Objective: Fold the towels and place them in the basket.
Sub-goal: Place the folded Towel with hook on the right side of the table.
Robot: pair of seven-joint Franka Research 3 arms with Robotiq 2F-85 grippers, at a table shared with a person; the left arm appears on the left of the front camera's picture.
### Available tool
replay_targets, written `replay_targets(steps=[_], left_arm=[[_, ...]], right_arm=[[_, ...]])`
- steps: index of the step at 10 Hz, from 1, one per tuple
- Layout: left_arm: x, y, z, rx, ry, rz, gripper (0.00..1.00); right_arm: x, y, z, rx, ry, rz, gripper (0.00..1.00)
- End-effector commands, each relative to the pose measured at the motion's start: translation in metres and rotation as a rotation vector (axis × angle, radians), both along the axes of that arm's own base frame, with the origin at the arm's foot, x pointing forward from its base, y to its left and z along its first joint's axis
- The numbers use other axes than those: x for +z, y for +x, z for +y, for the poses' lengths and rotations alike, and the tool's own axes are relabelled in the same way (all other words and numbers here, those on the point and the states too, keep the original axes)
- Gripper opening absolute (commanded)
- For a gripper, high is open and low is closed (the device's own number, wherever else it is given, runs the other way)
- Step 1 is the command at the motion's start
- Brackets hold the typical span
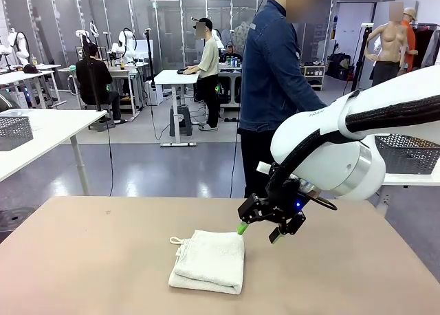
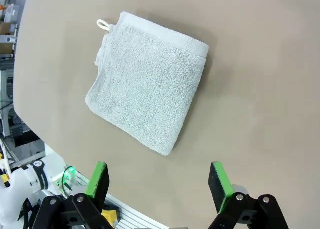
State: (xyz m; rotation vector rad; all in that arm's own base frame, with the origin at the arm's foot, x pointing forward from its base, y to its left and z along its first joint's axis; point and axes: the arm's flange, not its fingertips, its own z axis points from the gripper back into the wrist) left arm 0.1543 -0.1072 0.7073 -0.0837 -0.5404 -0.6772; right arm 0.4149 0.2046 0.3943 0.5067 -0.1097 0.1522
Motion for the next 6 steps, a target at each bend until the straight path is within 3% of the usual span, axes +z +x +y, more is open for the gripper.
replay_targets(steps=[1,6], left_arm=[[0.0006,0.0013,-0.0007,-0.006,0.0,-0.007,1.0],[0.0006,0.0013,-0.0007,-0.006,0.0,-0.007,1.0]], right_arm=[[0.0042,0.0019,0.0018,-0.02,-0.024,0.006,1.0],[0.0042,0.0019,0.0018,-0.02,-0.024,0.006,1.0]])
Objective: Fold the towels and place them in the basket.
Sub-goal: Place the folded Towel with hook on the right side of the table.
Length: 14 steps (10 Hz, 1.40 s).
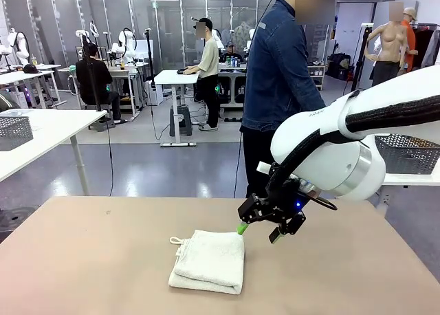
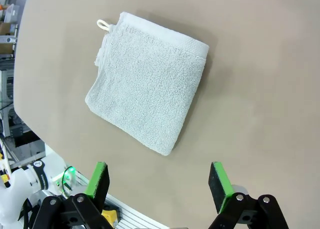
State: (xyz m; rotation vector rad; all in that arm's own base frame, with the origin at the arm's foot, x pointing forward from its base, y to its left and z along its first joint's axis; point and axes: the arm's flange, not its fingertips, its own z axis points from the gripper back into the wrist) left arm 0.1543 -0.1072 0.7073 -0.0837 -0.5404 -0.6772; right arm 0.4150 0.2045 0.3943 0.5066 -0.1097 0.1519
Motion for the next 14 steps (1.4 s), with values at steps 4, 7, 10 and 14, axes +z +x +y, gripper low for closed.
replay_targets(steps=[4,7,10,14], left_arm=[[0.001,0.001,-0.001,-0.006,0.0,-0.007,1.0],[0.001,0.001,-0.001,-0.006,0.0,-0.007,1.0],[0.001,0.001,-0.001,-0.006,0.0,-0.007,1.0],[0.001,0.001,-0.001,-0.006,0.0,-0.007,1.0]], right_arm=[[-0.027,0.002,-0.019,-0.015,0.134,-0.029,1.0],[-0.06,0.025,-0.014,-0.056,0.215,-0.004,1.0],[-0.091,0.034,-0.007,-0.084,0.279,0.028,1.0],[-0.124,0.036,0.003,-0.097,0.325,0.073,1.0]])
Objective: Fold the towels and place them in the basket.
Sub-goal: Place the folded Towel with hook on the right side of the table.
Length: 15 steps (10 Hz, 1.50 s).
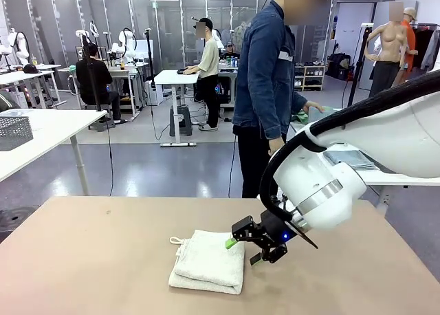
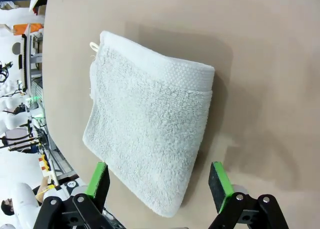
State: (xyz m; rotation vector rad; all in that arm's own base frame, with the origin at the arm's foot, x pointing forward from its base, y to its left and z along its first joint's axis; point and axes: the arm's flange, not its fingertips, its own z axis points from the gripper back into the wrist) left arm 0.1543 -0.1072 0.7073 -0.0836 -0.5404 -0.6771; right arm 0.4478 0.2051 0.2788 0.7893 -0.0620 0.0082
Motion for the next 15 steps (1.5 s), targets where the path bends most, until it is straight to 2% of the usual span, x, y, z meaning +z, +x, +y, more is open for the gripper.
replay_targets(steps=[1,4,5,7,8,11,12,15], left_arm=[[0.001,0.001,-0.001,-0.007,0.0,-0.007,1.0],[0.001,0.001,-0.001,-0.007,0.0,-0.007,1.0],[0.001,0.001,-0.001,-0.007,0.0,-0.007,1.0],[0.001,0.001,-0.001,-0.007,0.0,-0.007,1.0],[0.001,0.001,-0.001,-0.007,0.0,-0.007,1.0],[0.001,0.001,-0.001,-0.007,0.0,-0.007,1.0],[0.001,0.001,-0.001,-0.007,0.0,-0.007,1.0],[0.001,0.001,-0.001,-0.007,0.0,-0.007,1.0]], right_arm=[[-0.017,0.003,0.006,0.002,0.037,-0.02,1.0],[-0.019,0.007,0.009,-0.007,0.055,-0.03,1.0],[-0.022,0.009,0.012,-0.003,0.042,-0.021,0.83],[-0.023,0.015,0.017,0.004,0.047,-0.013,0.23],[-0.021,0.016,0.017,0.004,0.051,-0.014,0.0],[-0.018,0.018,0.018,0.006,0.049,-0.015,0.03],[-0.015,0.018,0.017,0.006,0.045,-0.016,0.0],[-0.008,0.02,0.016,0.004,0.028,-0.016,0.0]])
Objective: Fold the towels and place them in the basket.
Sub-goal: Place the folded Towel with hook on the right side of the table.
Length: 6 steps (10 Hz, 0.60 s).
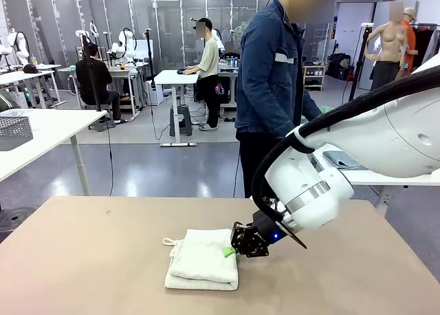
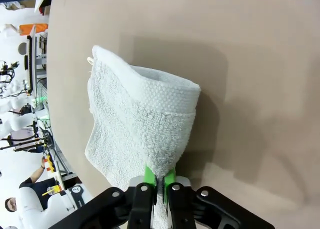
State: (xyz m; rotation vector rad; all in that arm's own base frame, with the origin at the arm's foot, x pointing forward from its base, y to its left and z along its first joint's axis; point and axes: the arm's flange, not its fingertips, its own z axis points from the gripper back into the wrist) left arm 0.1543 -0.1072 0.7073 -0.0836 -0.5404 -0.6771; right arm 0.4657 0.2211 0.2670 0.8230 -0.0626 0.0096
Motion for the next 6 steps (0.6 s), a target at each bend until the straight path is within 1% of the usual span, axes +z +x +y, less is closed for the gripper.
replay_targets(steps=[1,3,4,6], left_arm=[[0.0006,0.0013,-0.0007,-0.007,0.0,-0.007,1.0],[0.0006,0.0013,-0.0007,-0.007,0.0,-0.007,1.0],[0.0006,0.0013,-0.0007,-0.007,0.0,-0.007,1.0],[0.0006,0.0013,-0.0007,-0.007,0.0,-0.007,1.0]], right_arm=[[0.006,0.0029,0.0004,0.002,-0.014,-0.014,0.0],[0.009,0.0041,0.0027,0.011,-0.023,-0.007,0.0],[0.0024,0.0005,-0.0001,0.004,-0.003,-0.007,0.0],[0.0024,0.0005,-0.0001,0.004,-0.003,-0.007,0.0]])
